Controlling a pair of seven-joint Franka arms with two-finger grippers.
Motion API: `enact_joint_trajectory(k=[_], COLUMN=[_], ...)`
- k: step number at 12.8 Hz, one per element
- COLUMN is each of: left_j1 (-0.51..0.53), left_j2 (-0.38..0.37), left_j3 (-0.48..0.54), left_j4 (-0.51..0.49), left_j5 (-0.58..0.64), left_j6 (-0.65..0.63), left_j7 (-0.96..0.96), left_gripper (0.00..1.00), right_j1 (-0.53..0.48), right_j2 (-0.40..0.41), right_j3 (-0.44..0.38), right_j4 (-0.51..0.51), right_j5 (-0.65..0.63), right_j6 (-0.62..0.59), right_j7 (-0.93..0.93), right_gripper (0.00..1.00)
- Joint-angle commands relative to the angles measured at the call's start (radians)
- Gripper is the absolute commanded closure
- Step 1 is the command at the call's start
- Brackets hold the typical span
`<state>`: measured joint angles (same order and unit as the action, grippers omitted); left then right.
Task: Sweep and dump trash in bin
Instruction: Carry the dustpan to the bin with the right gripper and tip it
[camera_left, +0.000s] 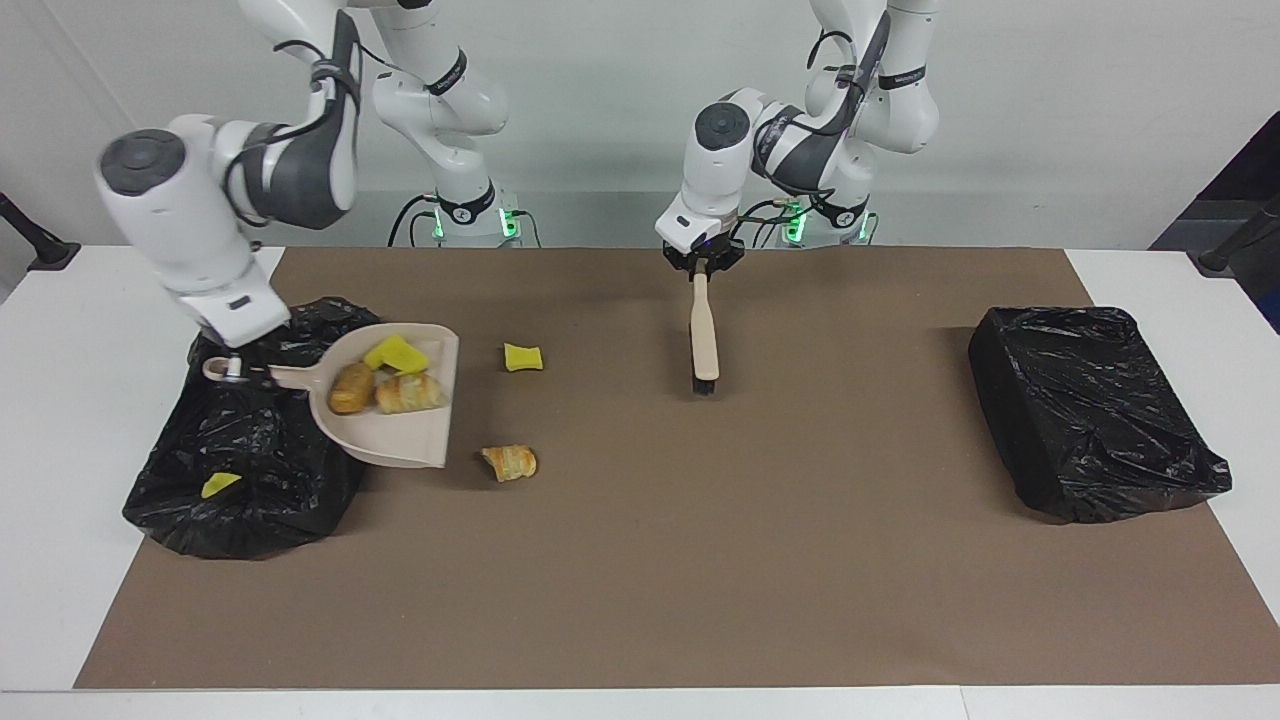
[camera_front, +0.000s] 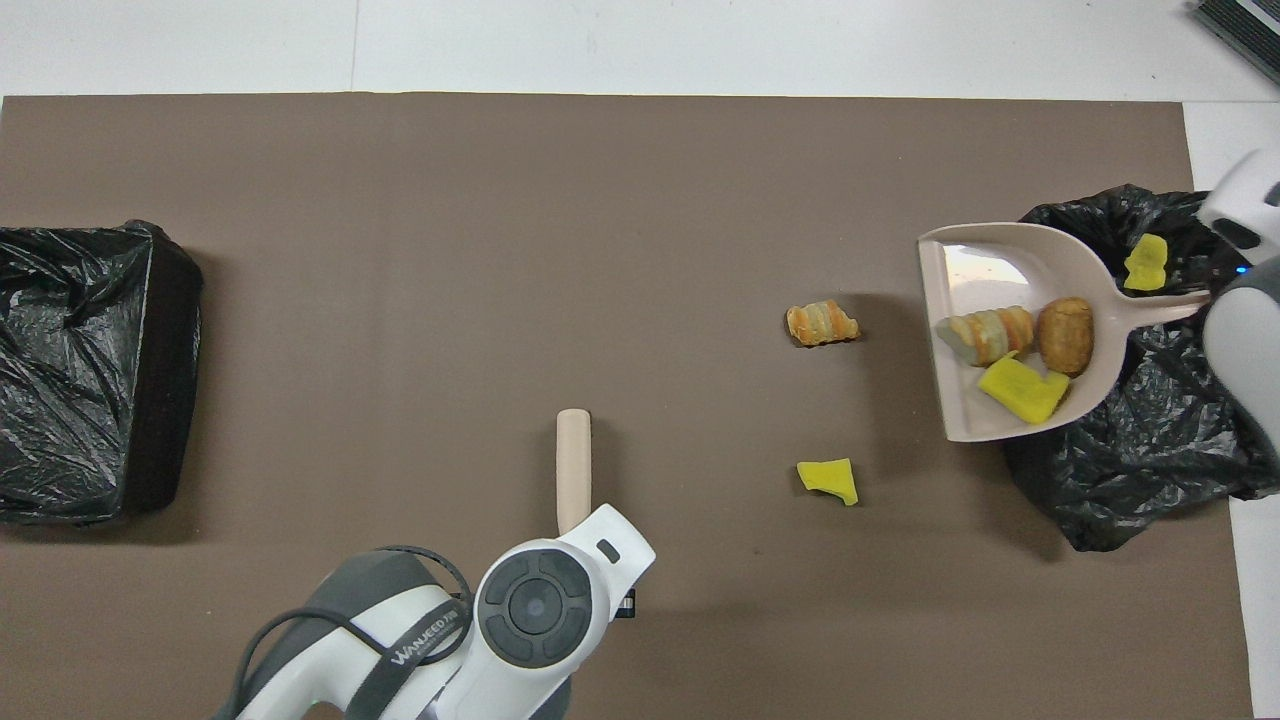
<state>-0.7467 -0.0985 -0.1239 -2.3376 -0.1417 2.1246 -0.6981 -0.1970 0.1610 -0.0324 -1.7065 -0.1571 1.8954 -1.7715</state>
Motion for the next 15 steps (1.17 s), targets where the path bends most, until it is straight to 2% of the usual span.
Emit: enact_joint_trajectory(k=[1, 3, 6, 8, 10, 11, 12, 13, 14, 15], left_j1=[-0.04, -0.074, -0.074, -0.074, -0.074, -0.074, -0.074, -0.074, -0.068, -0.062], left_j2=[-0.018, -0.009, -0.009, -0.003, -0.003, -0.001, -0.001, -0.001, 0.008, 0.011], left_j3=[0.013, 0.015, 0.015, 0.015, 0.015, 0.013, 0.015, 0.015, 0.016, 0.018], left_j4=[-0.051, -0.069, -0.08, -0.08, -0.081, -0.083, -0.083, -0.081, -0.077, -0.069], left_j5=[0.007, 0.007, 0.007, 0.007, 0.007, 0.007, 0.005, 0.005, 0.005, 0.007], left_j6=[0.081, 0.098, 0.127, 0.133, 0.135, 0.137, 0.138, 0.141, 0.141, 0.138], left_j7=[-0.063, -0.109, -0.107, -0.11, -0.139, -0.144, -0.146, -0.15, -0.159, -0.158], left_gripper=[1.0, 1.0, 1.0, 1.0, 1.0, 0.94, 0.87, 0.69, 0.23, 0.0], right_j1=[-0.114, -0.156, -0.157, -0.127, -0.04, -0.032, -0.039, -0.051, -0.076, -0.096], right_j2=[-0.031, -0.06, -0.093, -0.142, -0.188, -0.199, -0.201, -0.201, -0.201, -0.201], right_j3=[0.0, 0.003, 0.005, 0.008, 0.011, 0.011, 0.011, 0.008, 0.003, 0.005], right_j4=[0.05, 0.056, 0.022, -0.062, -0.142, -0.157, -0.157, -0.157, -0.153, -0.142], right_j5=[-0.051, -0.167, -0.388, -0.485, -0.615, -0.643, -0.657, -0.683, -0.705, -0.71], right_j6=[-0.029, -0.025, -0.012, -0.01, -0.018, -0.021, -0.019, -0.007, -0.006, -0.004], right_j7=[-0.095, -0.112, -0.062, 0.07, 0.203, 0.214, 0.211, 0.207, 0.207, 0.205], right_gripper=[1.0, 1.0, 1.0, 1.0, 1.0, 1.0, 1.0, 1.0, 1.0, 1.0])
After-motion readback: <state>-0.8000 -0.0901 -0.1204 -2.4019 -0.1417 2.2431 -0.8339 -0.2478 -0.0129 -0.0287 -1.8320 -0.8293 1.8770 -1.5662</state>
